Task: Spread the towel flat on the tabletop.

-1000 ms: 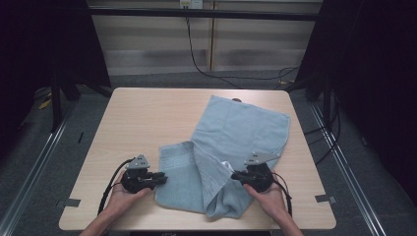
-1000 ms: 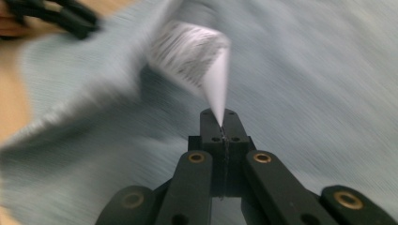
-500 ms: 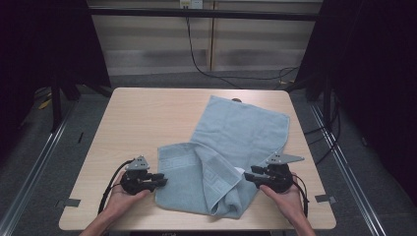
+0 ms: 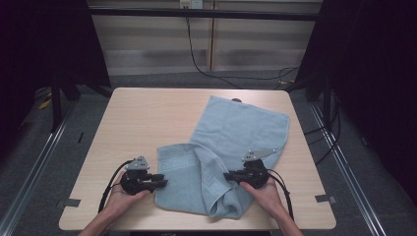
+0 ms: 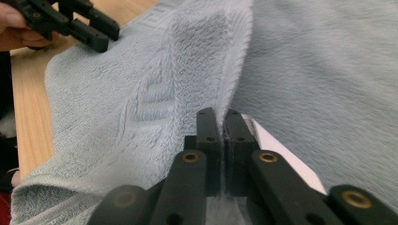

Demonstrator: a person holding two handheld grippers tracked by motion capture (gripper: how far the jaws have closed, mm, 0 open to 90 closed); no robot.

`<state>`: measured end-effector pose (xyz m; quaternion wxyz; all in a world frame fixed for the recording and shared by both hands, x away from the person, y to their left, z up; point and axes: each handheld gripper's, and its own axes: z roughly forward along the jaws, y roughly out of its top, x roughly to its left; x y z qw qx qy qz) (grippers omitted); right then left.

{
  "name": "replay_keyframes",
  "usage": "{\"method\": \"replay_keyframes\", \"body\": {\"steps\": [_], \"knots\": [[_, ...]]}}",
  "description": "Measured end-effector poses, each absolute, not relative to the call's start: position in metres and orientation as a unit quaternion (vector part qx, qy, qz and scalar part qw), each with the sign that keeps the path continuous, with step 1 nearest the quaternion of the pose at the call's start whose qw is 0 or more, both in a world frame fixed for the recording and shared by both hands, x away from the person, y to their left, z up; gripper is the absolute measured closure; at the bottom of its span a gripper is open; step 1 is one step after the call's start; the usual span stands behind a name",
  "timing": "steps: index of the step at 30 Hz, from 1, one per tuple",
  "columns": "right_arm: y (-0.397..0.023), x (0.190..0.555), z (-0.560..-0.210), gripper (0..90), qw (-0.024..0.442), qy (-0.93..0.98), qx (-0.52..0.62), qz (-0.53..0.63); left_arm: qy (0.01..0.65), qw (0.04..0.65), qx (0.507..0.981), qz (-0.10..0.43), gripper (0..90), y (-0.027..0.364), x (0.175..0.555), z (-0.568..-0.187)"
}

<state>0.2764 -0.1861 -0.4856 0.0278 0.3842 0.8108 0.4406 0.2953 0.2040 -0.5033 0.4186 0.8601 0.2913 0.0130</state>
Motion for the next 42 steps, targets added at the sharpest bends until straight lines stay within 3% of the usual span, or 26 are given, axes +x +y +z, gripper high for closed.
{"method": "replay_keyframes", "body": {"steps": [9,15,19,27,30,34,36,39,42], "knots": [[-0.243,0.268,-0.486,88.2,0.086,0.792,0.447,0.407,0.255,0.408,0.877,-0.007,69.8,0.198,0.272,-0.498],[-0.254,0.276,-0.500,88.2,0.088,0.788,0.465,0.393,0.272,0.479,0.835,0.015,58.2,0.209,0.282,-0.479],[-0.252,0.276,-0.501,88.3,0.089,0.789,0.465,0.392,0.286,0.511,0.810,0.021,56.1,0.220,0.286,-0.466],[-0.246,0.280,-0.503,88.3,0.084,0.791,0.454,0.401,0.329,0.501,0.799,0.047,43.2,0.213,0.331,-0.473],[-0.246,0.280,-0.503,88.3,0.082,0.790,0.457,0.400,0.343,0.471,0.811,0.058,38.1,0.205,0.350,-0.484],[-0.245,0.280,-0.503,88.3,0.082,0.792,0.454,0.400,0.349,0.473,0.808,0.042,37.2,0.199,0.361,-0.499],[-0.245,0.281,-0.504,88.3,0.082,0.792,0.453,0.402,0.345,0.455,0.820,0.039,42.2,0.194,0.364,-0.504],[-0.243,0.281,-0.504,88.3,0.082,0.792,0.452,0.403,0.337,0.452,0.825,0.030,68.7,0.190,0.363,-0.508],[-0.239,0.280,-0.503,88.4,0.086,0.798,0.444,0.399,0.325,0.446,0.834,0.022,84.1,0.190,0.358,-0.507]]}}
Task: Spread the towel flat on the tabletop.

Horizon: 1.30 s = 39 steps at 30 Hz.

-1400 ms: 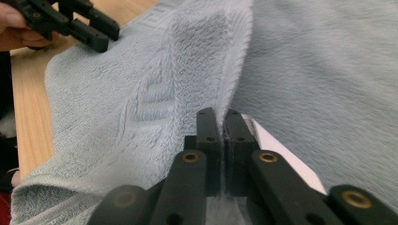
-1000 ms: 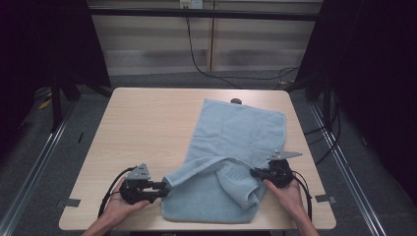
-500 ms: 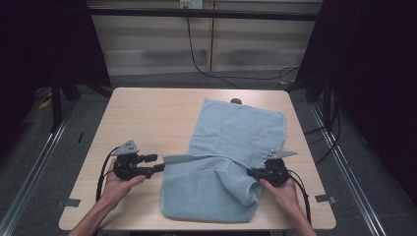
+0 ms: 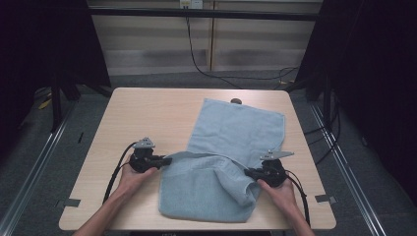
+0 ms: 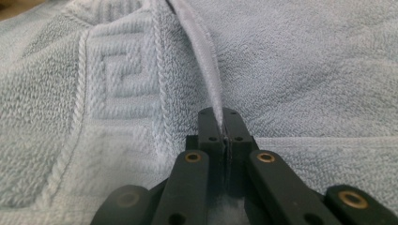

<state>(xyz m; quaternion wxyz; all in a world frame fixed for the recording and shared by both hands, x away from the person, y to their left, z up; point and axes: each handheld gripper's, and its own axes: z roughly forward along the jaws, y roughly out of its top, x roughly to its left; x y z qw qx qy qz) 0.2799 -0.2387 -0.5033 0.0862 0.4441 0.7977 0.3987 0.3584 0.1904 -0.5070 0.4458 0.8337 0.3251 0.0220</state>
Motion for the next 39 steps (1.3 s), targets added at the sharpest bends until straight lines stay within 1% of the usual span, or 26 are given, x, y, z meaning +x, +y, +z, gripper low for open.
{"method": "replay_keyframes", "body": {"steps": [3,5,8,10,14,16,18,22,25,28,30,32,35,38,39], "knots": [[-0.237,0.278,-0.502,88.4,0.078,0.801,0.441,0.397,0.325,0.461,0.825,0.019,85.9,0.200,0.351,-0.498],[-0.237,0.274,-0.499,88.3,0.078,0.801,0.441,0.398,0.325,0.483,0.813,0.018,86.1,0.206,0.345,-0.490],[-0.240,0.265,-0.483,88.4,0.081,0.789,0.435,0.425,0.315,0.522,0.792,0.026,86.3,0.215,0.335,-0.466],[-0.243,0.259,-0.461,88.4,0.103,0.781,0.425,0.445,0.304,0.550,0.778,0.032,86.3,0.217,0.328,-0.446],[-0.251,0.249,-0.406,88.4,0.154,0.771,0.403,0.468,0.277,0.588,0.759,0.046,86.3,0.213,0.318,-0.414],[-0.257,0.246,-0.373,88.4,0.182,0.760,0.391,0.486,0.260,0.601,0.754,0.055,86.3,0.210,0.314,-0.397],[-0.262,0.243,-0.348,88.4,0.204,0.749,0.382,0.501,0.243,0.612,0.750,0.067,86.3,0.207,0.311,-0.377],[-0.266,0.231,-0.309,88.4,0.239,0.734,0.362,0.522,0.217,0.631,0.739,0.091,86.3,0.206,0.303,-0.344],[-0.265,0.211,-0.293,88.4,0.251,0.730,0.340,0.538,0.193,0.647,0.731,0.100,86.2,0.212,0.288,-0.328],[-0.263,0.193,-0.297,88.4,0.238,0.734,0.331,0.543,0.186,0.638,0.742,0.093,86.1,0.216,0.273,-0.337],[-0.260,0.179,-0.315,88.3,0.225,0.745,0.334,0.533,0.186,0.619,0.759,0.078,86.1,0.218,0.261,-0.358],[-0.258,0.168,-0.342,88.1,0.201,0.758,0.340,0.520,0.191,0.600,0.775,0.054,86.0,0.221,0.250,-0.384],[-0.254,0.155,-0.391,87.7,0.149,0.779,0.357,0.494,0.207,0.574,0.792,0.013,85.9,0.225,0.234,-0.424],[-0.252,0.143,-0.429,86.3,0.099,0.791,0.367,0.480,0.215,0.543,0.812,-0.022,85.6,0.227,0.218,-0.454],[-0.250,0.137,-0.439,84.9,0.086,0.794,0.363,0.480,0.216,0.531,0.819,-0.024,85.4,0.227,0.214,-0.459]]}}
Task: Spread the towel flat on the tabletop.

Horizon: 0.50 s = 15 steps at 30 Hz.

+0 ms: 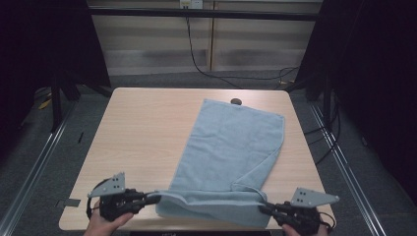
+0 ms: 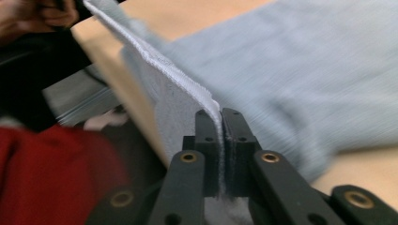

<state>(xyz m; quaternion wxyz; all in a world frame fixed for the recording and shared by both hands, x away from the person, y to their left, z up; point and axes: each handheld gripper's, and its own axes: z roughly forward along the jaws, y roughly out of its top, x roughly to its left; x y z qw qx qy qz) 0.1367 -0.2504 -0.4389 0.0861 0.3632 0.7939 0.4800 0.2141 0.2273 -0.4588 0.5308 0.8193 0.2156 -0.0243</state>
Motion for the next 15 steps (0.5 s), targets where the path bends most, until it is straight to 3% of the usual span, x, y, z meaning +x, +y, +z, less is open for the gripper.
{"method": "replay_keyframes", "body": {"steps": [3,7,9,15], "knots": [[-0.243,0.129,-0.450,75.9,0.049,0.814,0.348,0.462,0.214,0.507,0.833,-0.059,80.6,0.230,0.200,-0.473],[-0.242,0.132,-0.442,54.6,0.034,0.804,0.333,0.491,0.201,0.529,0.823,-0.058,59.9,0.236,0.195,-0.466],[-0.243,0.136,-0.434,53.4,0.047,0.793,0.338,0.505,0.192,0.546,0.814,-0.060,53.4,0.236,0.199,-0.458],[-0.247,0.166,-0.427,52.4,0.072,0.776,0.363,0.511,0.176,0.566,0.803,-0.054,48.1,0.229,0.213,-0.440]]}}
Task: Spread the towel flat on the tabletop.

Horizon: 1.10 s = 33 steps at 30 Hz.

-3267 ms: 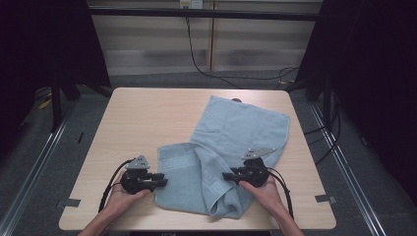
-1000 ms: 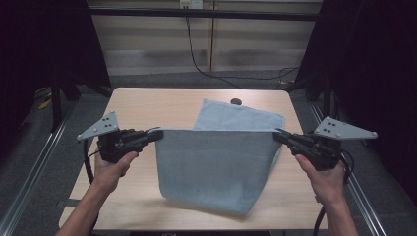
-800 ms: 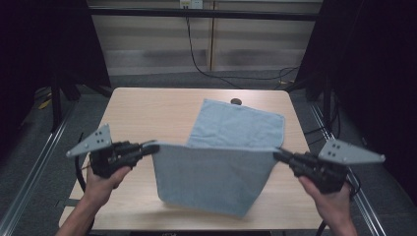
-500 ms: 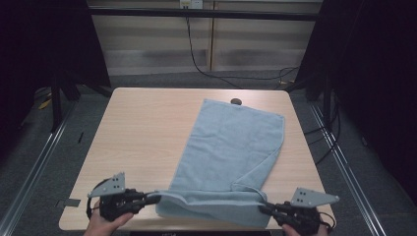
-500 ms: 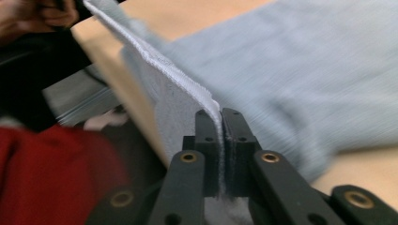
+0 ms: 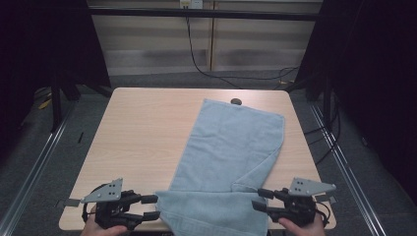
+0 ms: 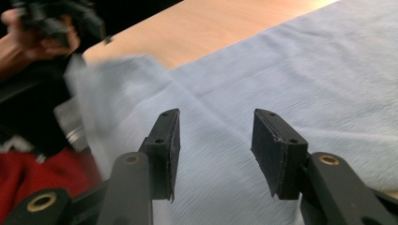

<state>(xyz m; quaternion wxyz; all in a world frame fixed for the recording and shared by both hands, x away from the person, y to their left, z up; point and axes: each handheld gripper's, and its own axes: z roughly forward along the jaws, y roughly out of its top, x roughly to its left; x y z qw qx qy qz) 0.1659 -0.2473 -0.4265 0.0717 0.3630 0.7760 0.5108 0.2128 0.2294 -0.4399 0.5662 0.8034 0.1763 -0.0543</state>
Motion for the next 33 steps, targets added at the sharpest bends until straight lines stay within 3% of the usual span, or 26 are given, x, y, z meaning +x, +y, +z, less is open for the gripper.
{"method": "replay_keyframes", "body": {"steps": [5,10,15,17,20,23,33], "knots": [[-0.239,0.209,-0.449,53.3,0.061,0.788,0.385,0.476,0.204,0.549,0.810,-0.039,52.0,0.218,0.244,-0.440],[-0.222,0.242,-0.474,53.9,0.040,0.814,0.394,0.426,0.260,0.494,0.828,-0.041,60.3,0.187,0.300,-0.471],[-0.208,0.252,-0.488,58.3,0.026,0.828,0.394,0.399,0.251,0.447,0.857,-0.046,58.7,0.149,0.329,-0.498],[-0.206,0.250,-0.490,63.3,0.023,0.830,0.391,0.398,0.246,0.432,0.867,-0.036,54.5,0.140,0.328,-0.504],[-0.210,0.244,-0.486,86.1,0.041,0.823,0.392,0.409,0.239,0.430,0.870,-0.014,57.9,0.138,0.322,-0.506],[-0.223,0.234,-0.477,88.0,0.062,0.805,0.403,0.432,0.233,0.433,0.871,0.003,62.2,0.147,0.316,-0.508],[-0.270,0.180,-0.461,87.1,0.137,0.748,0.462,0.456,0.260,0.414,0.871,0.050,62.3,0.181,0.290,-0.504]]}}
